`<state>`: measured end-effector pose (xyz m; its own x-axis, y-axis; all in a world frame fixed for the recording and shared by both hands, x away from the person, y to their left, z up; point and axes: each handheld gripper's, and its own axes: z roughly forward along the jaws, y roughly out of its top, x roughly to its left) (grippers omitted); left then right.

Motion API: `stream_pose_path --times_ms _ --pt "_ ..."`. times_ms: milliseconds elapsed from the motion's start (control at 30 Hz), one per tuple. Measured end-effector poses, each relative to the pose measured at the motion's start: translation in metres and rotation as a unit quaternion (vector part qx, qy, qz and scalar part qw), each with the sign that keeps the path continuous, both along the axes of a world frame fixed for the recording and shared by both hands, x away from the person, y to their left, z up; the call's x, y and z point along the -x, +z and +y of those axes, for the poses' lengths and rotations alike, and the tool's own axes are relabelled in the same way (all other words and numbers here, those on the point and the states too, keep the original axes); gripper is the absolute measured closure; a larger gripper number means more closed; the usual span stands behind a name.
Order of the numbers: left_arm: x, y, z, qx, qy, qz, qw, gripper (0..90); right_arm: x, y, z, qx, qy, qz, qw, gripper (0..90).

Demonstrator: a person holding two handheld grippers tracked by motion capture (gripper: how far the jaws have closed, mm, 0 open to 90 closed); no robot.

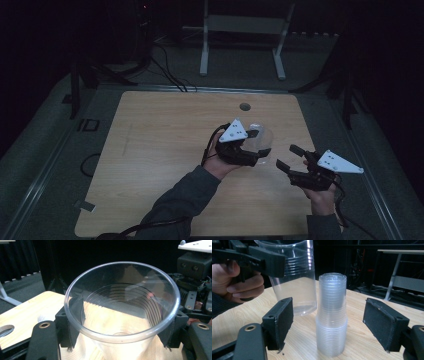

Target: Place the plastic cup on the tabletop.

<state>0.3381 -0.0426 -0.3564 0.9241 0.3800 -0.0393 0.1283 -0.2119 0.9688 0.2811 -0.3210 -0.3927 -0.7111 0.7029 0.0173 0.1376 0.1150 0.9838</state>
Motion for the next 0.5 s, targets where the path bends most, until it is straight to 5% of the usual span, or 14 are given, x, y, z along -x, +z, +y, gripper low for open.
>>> stream_pose_path --times_ms 500 --pt "0.0028 -0.0091 -0.0032 -0.009 0.003 -0.009 0.9999 30.8 0.0014 -0.0028 -0.0055 -0.012 -0.011 -0.001 0.9999 23.8"
